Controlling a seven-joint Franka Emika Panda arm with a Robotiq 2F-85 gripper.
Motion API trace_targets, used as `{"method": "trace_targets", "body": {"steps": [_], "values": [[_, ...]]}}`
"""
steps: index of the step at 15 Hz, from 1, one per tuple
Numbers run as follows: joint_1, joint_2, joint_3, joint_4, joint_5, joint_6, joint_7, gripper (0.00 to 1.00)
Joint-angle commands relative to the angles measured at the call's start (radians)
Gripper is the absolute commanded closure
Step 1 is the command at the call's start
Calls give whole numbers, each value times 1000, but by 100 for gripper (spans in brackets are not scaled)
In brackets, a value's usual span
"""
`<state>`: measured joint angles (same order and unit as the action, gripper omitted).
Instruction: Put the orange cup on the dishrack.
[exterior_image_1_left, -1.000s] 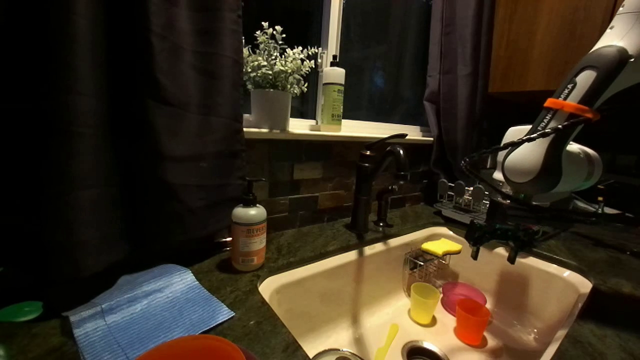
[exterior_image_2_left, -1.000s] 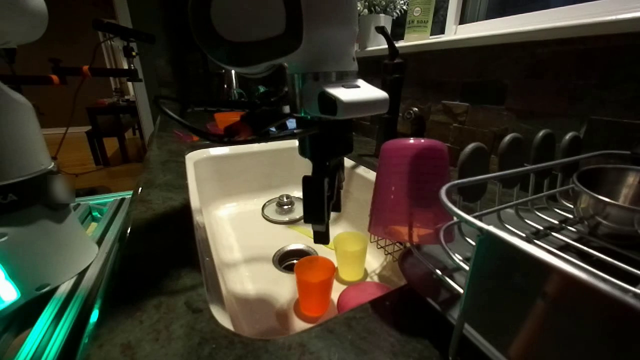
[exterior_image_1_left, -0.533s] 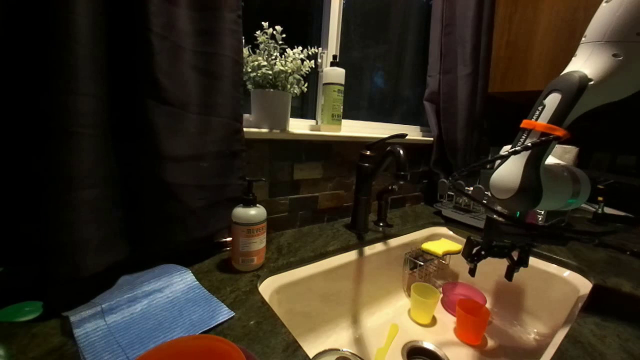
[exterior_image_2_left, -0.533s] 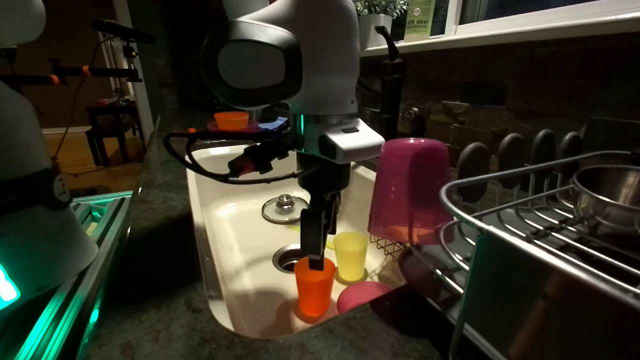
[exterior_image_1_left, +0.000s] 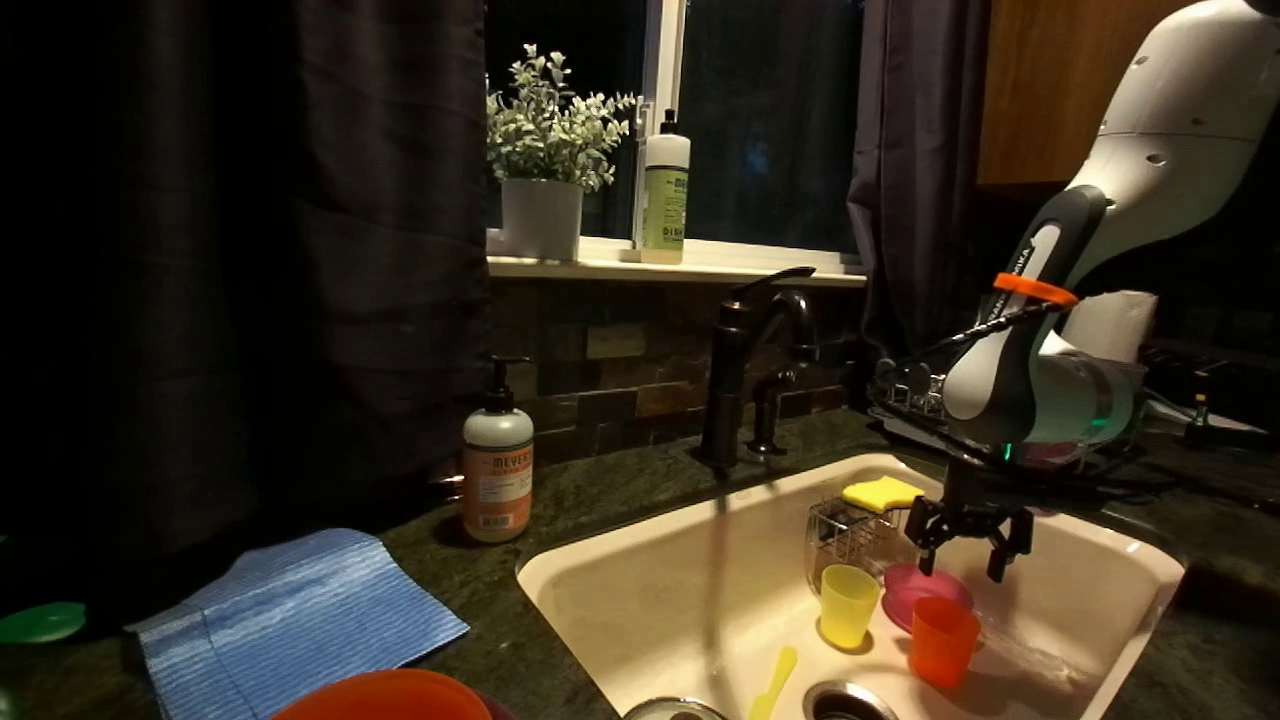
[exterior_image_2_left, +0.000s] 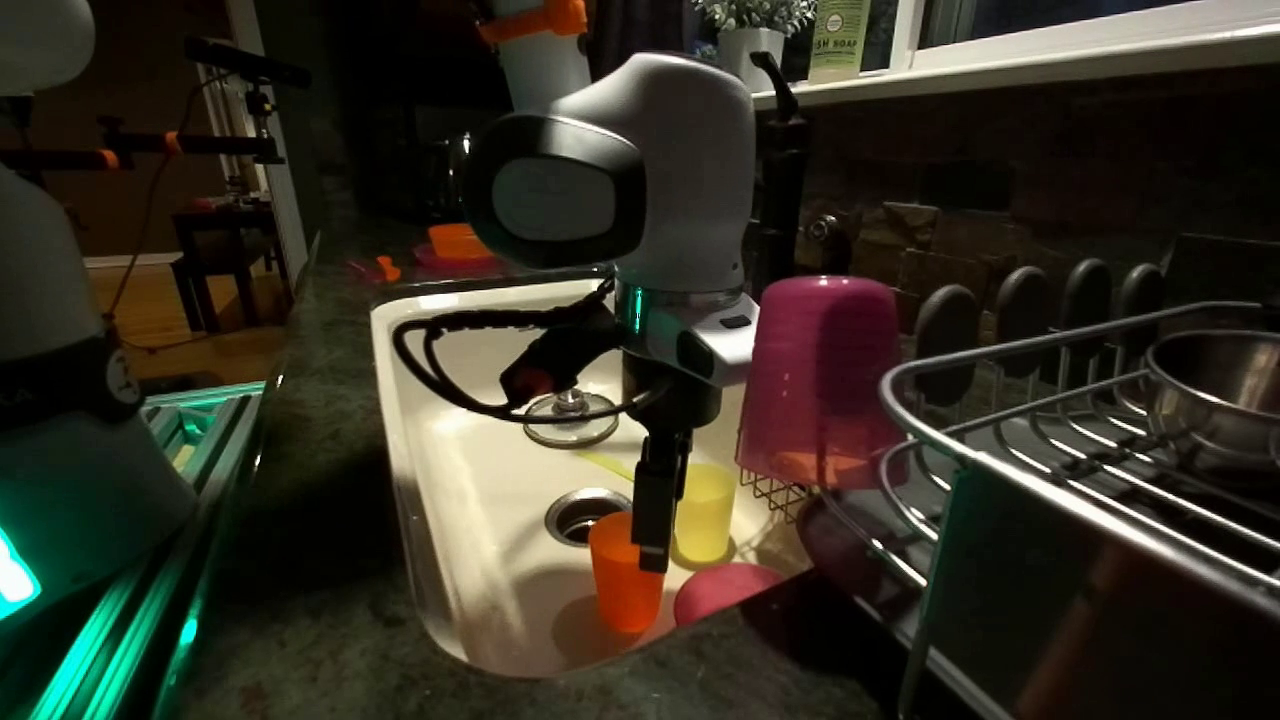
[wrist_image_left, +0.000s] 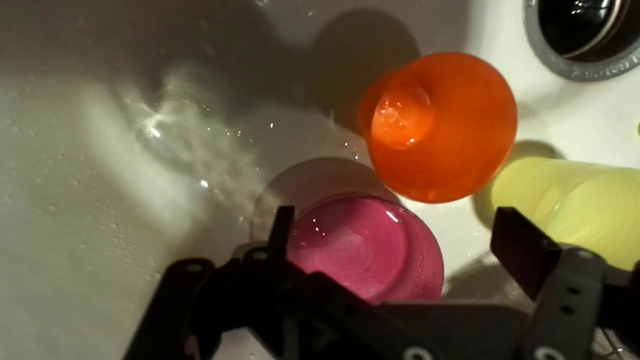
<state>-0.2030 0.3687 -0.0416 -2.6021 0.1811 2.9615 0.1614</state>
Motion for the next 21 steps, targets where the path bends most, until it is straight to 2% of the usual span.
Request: {"method": "trace_targets", "body": {"steps": [1,11,21], "values": [[-26,83,34,54,40,27,-44,0],[-78,164,76,112,66,12,-54,0],[-159,188,157,124,131,-30,-73,0]]}}
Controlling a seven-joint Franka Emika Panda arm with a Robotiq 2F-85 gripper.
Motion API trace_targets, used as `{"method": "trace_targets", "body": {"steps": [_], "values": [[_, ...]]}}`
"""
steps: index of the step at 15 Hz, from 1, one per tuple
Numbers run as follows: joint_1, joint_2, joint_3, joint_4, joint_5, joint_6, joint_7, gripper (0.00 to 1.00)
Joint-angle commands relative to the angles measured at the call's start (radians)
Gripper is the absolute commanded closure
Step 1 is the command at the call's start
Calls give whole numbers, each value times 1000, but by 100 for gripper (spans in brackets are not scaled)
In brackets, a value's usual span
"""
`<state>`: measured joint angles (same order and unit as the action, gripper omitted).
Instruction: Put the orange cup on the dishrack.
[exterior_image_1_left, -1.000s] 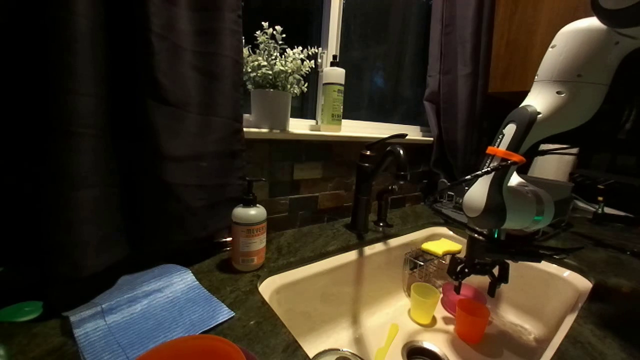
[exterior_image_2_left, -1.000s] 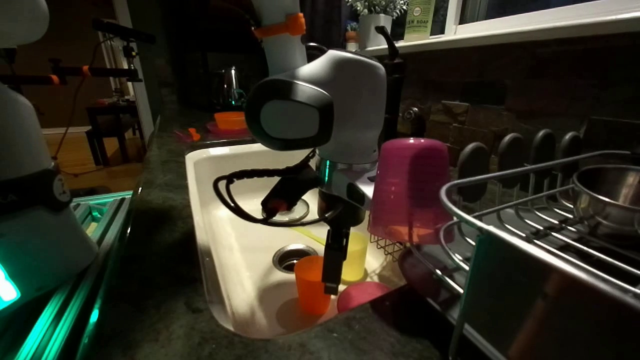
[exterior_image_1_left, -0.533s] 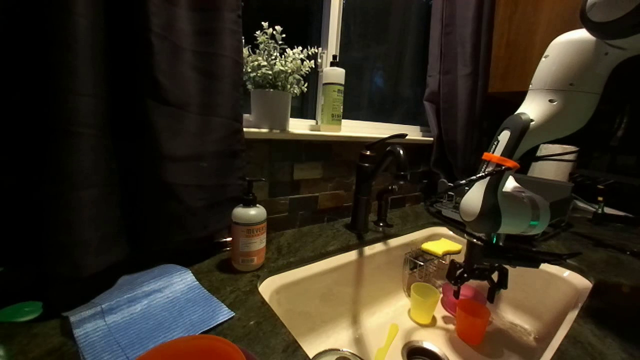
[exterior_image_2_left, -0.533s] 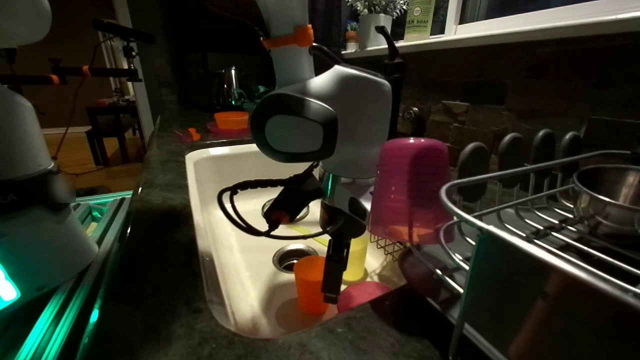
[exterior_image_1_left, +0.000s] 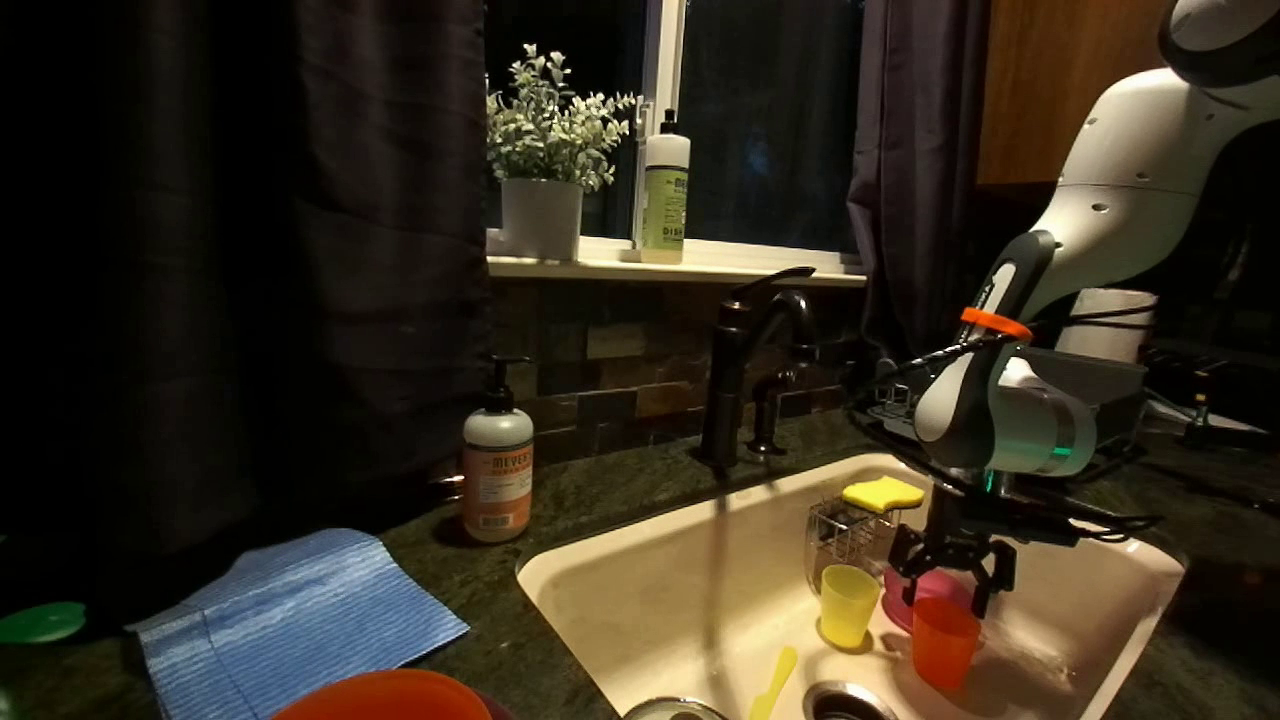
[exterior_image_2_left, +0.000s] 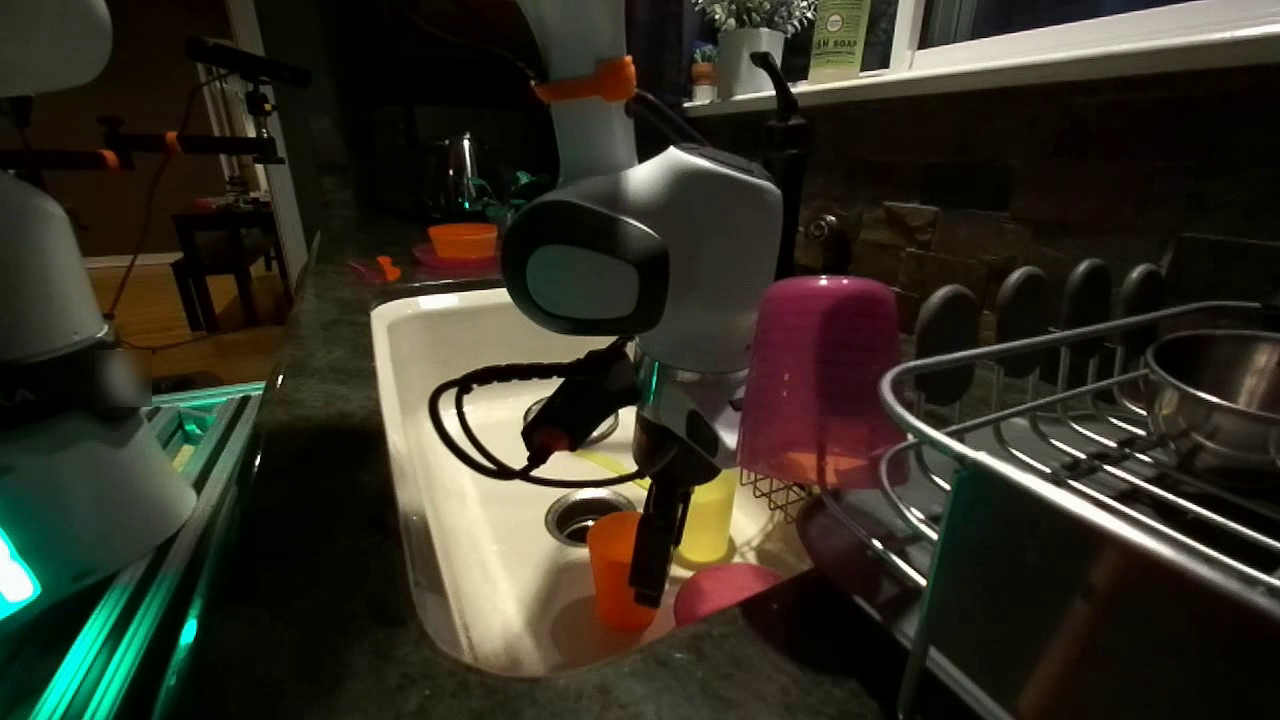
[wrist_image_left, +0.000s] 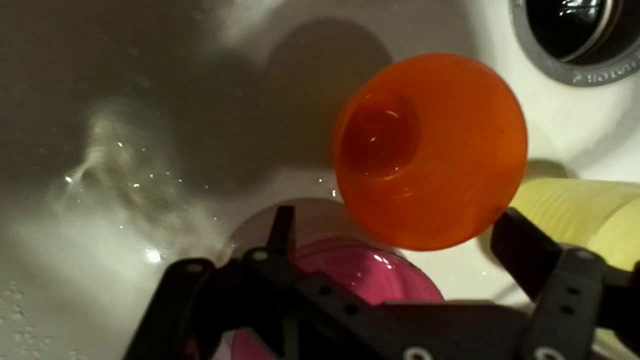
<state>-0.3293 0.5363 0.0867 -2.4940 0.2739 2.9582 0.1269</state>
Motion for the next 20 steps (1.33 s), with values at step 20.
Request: {"method": "trace_targets", "body": {"steps": [20], "values": [[-47,45,64,42,82,-122,-112,0]]}}
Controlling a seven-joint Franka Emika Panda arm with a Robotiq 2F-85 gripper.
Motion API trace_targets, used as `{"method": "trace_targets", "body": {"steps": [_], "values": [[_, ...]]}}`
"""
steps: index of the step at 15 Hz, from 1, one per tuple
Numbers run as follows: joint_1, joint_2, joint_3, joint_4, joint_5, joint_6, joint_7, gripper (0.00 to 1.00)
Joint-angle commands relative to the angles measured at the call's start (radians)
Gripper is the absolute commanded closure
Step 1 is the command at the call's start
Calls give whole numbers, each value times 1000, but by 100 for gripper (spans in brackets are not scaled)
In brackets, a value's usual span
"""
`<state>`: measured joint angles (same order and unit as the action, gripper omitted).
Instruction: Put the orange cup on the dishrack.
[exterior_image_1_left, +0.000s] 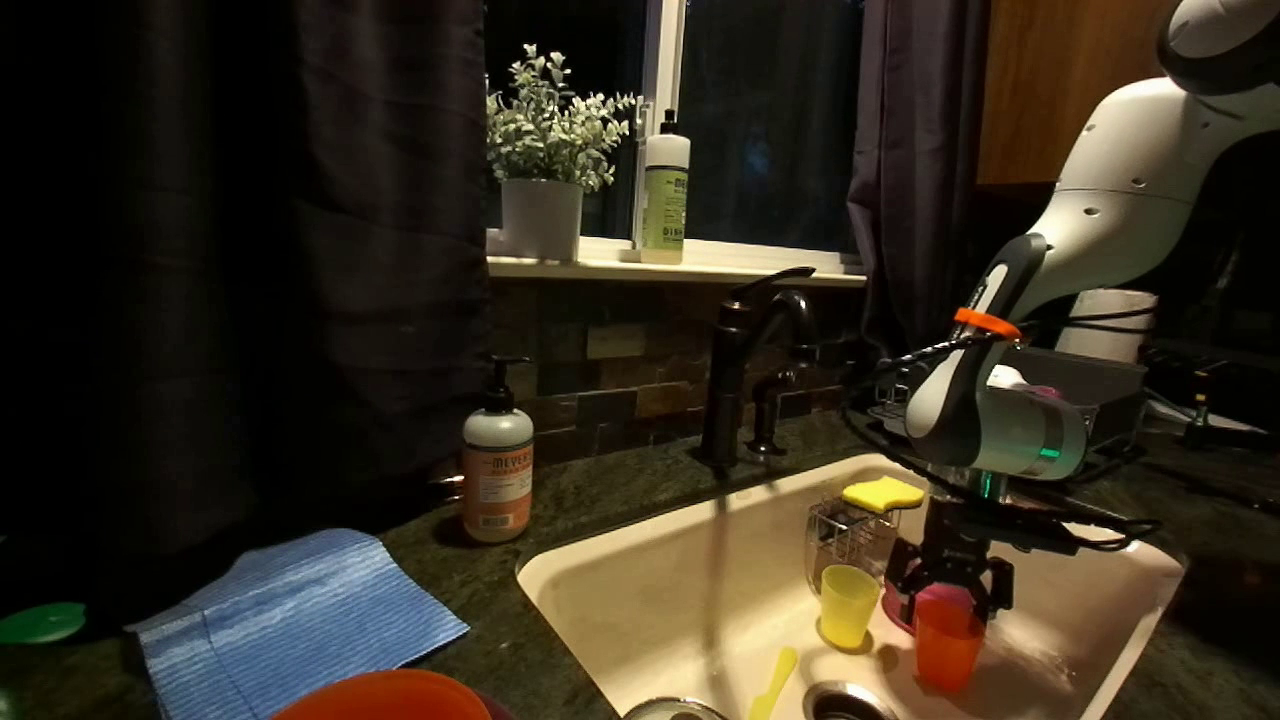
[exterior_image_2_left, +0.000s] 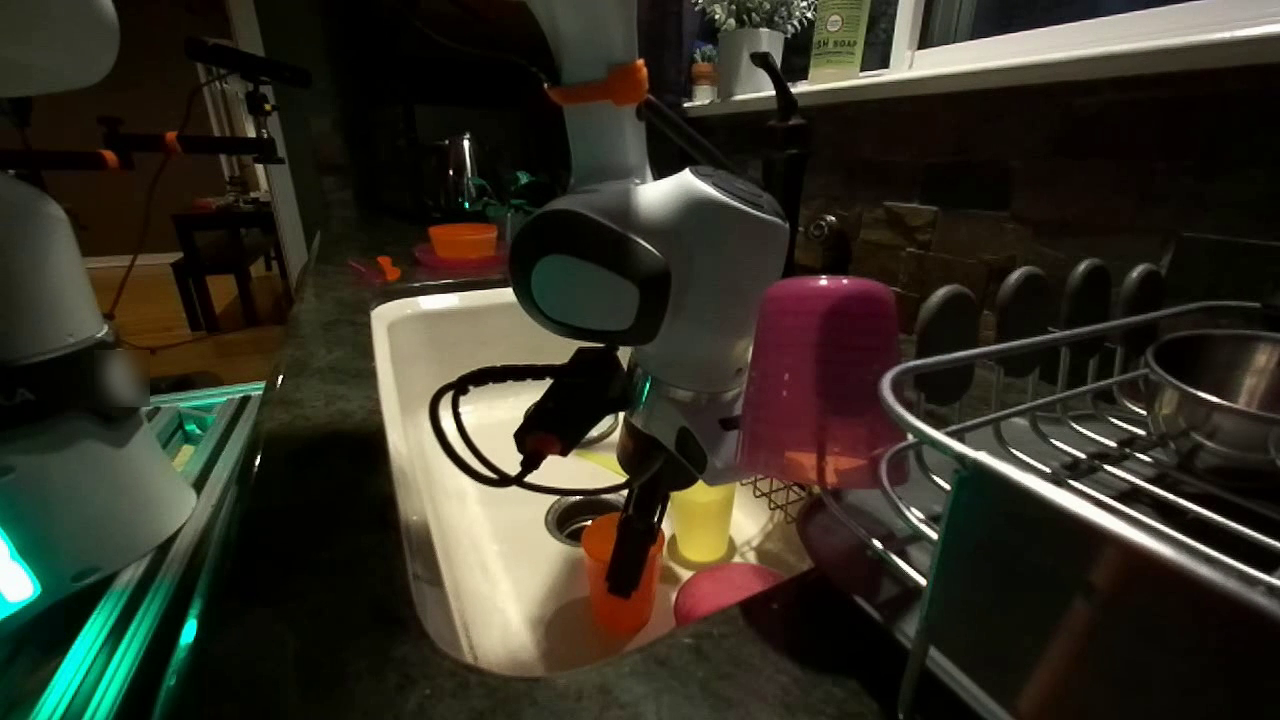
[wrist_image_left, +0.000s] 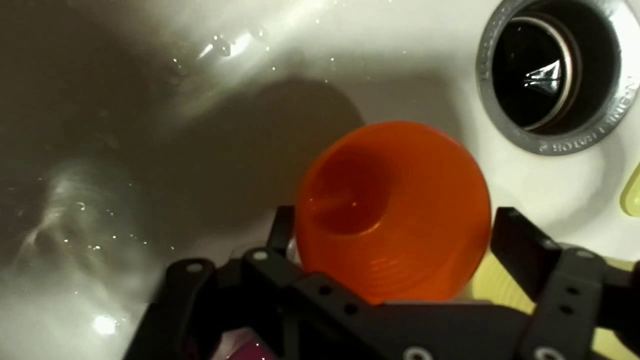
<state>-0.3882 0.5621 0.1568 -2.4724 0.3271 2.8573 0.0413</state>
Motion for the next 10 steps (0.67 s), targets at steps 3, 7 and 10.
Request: {"method": "trace_targets", "body": {"steps": [3,7,10], "values": [[10,18,-17,25,28,-13,-26,0],[-10,17,-12,40,42,-15,-38,0],[-22,31,-5,57,48,-27,-54,0]]}}
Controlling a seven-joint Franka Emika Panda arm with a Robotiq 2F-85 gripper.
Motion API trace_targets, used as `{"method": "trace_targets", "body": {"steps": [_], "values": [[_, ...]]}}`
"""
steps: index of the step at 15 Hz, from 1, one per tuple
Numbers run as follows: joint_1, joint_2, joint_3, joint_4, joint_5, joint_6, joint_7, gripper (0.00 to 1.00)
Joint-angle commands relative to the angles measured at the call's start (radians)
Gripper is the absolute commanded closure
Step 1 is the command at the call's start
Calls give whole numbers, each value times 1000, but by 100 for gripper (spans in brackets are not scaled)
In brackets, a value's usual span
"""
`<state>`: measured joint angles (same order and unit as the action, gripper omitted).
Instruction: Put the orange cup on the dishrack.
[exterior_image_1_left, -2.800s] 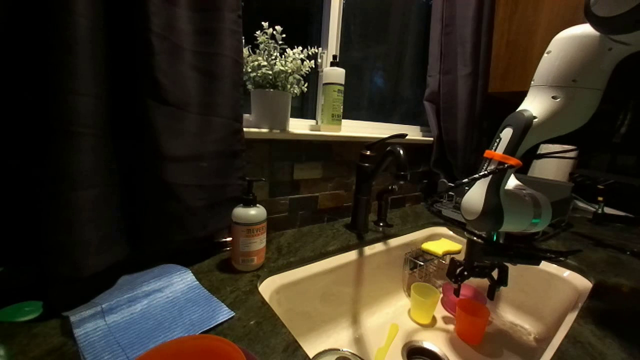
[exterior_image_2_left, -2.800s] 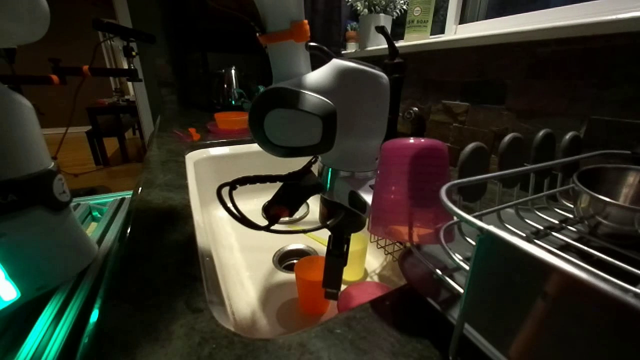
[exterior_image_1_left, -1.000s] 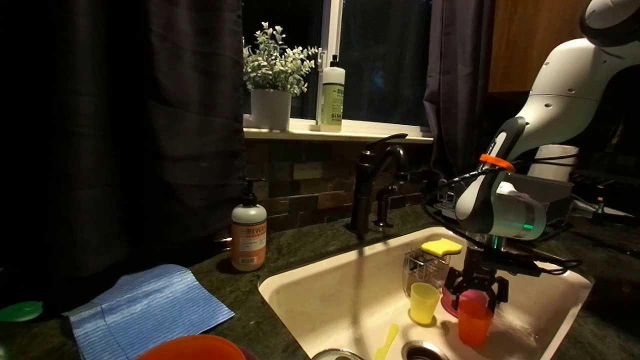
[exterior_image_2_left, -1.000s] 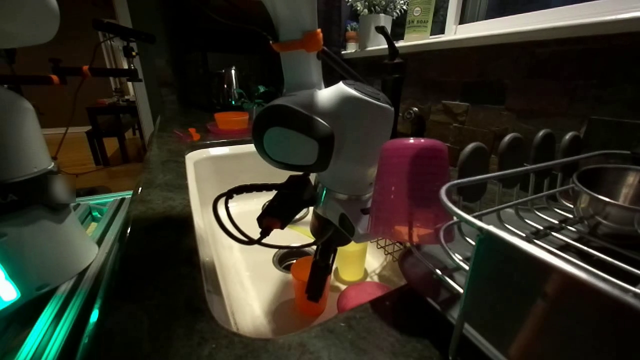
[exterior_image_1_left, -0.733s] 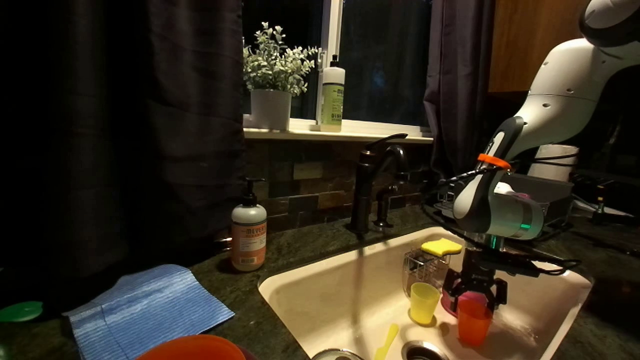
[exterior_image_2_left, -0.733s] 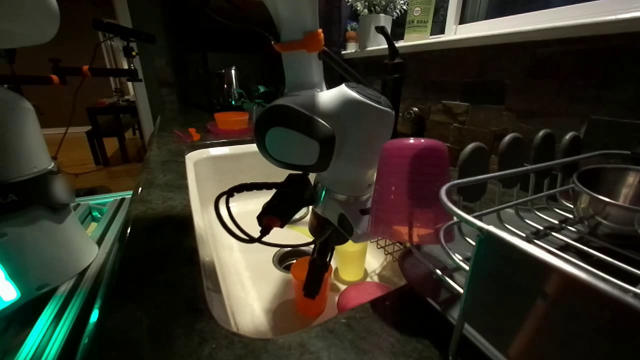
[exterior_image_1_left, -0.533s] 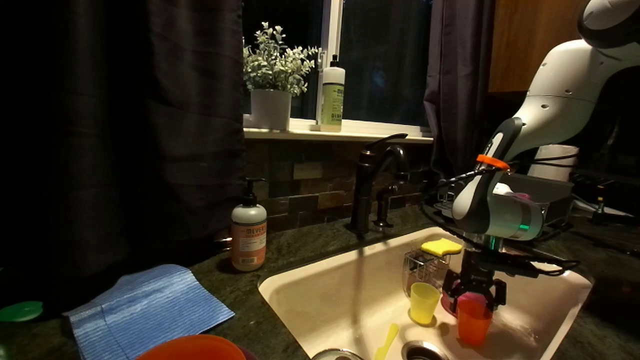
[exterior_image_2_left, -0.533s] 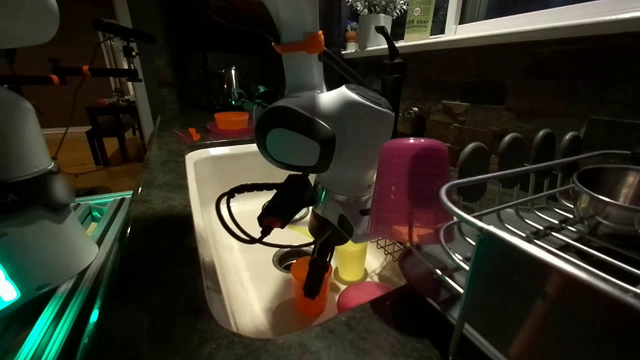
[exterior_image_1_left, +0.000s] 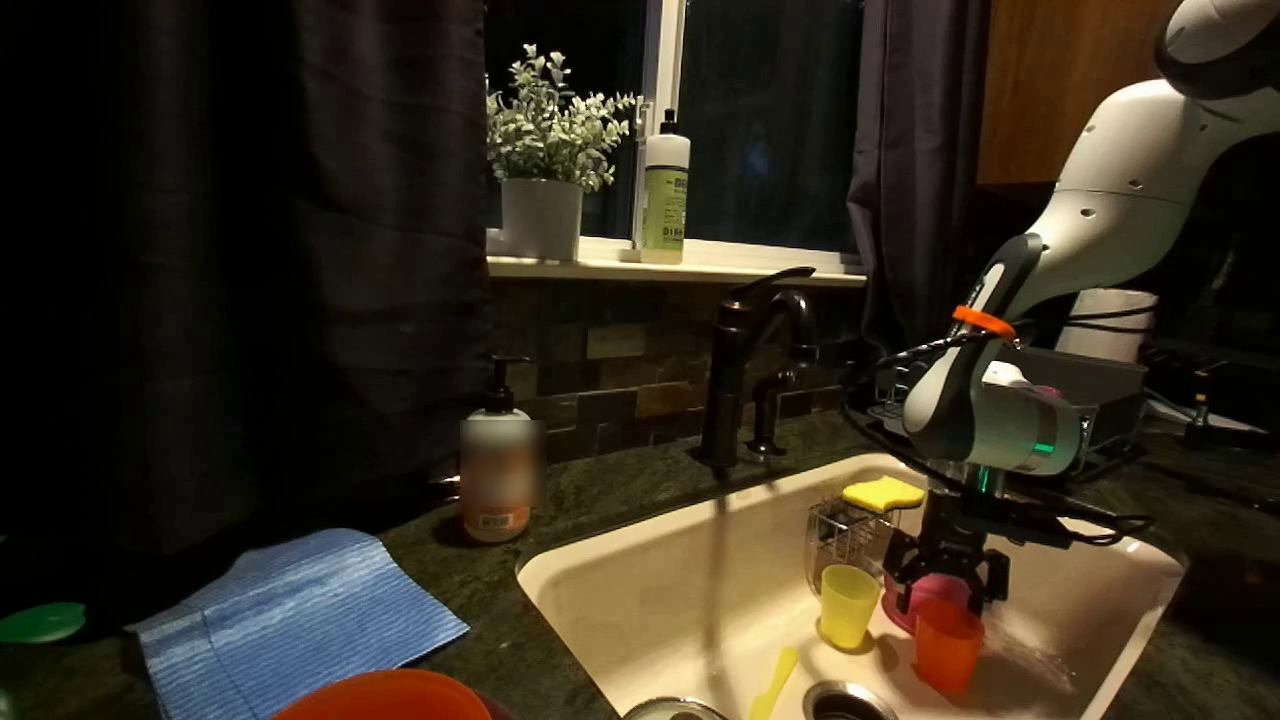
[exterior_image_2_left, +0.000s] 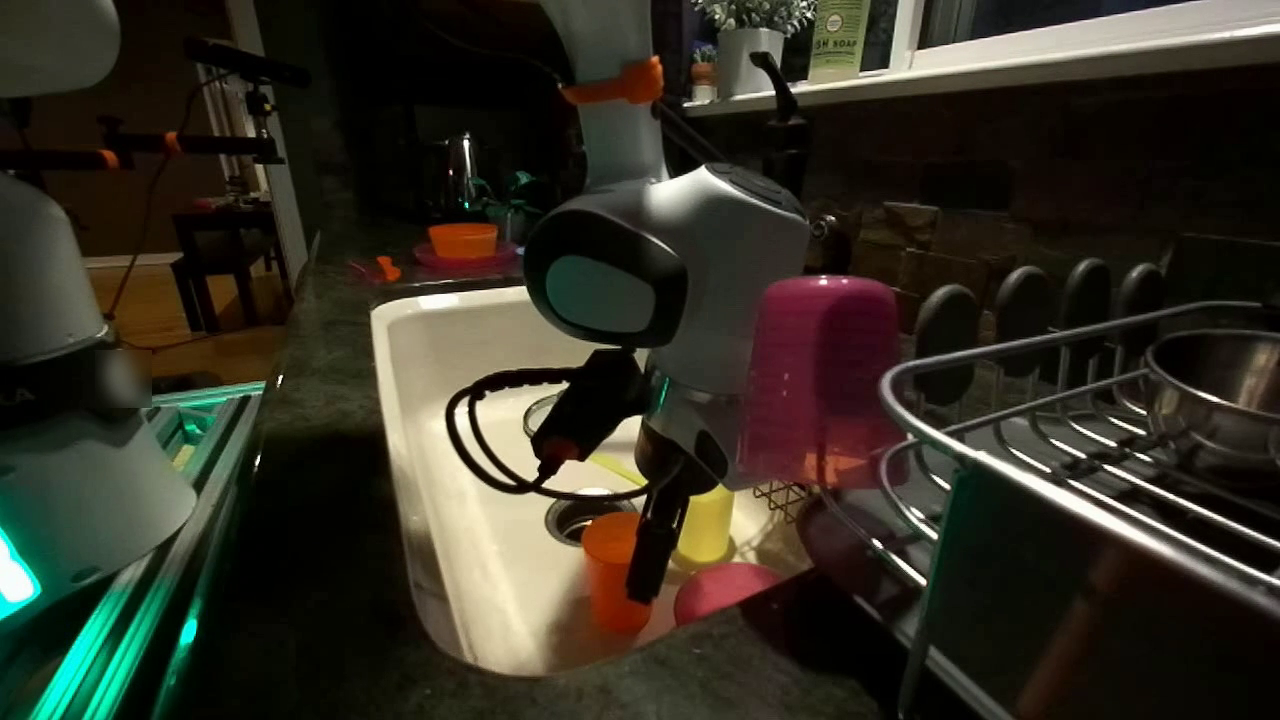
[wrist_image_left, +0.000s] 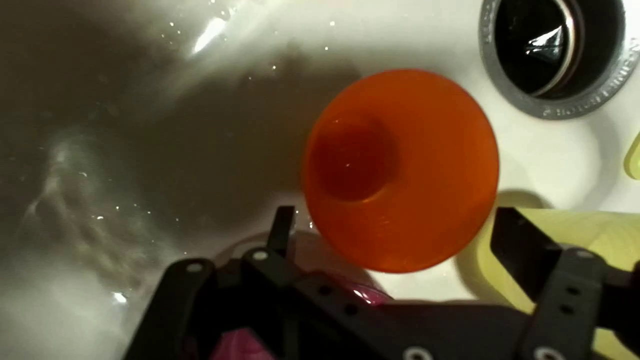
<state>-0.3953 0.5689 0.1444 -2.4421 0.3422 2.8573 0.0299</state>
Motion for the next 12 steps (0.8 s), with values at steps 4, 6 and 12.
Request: {"method": "trace_targets", "body": {"steps": [4,6,12], "values": [[-27,56,15,51,30,-51,-74,0],[-28,70,13,63,30,-69,-87,0],[-34,95,18,89,35,-112,-118,6]]}}
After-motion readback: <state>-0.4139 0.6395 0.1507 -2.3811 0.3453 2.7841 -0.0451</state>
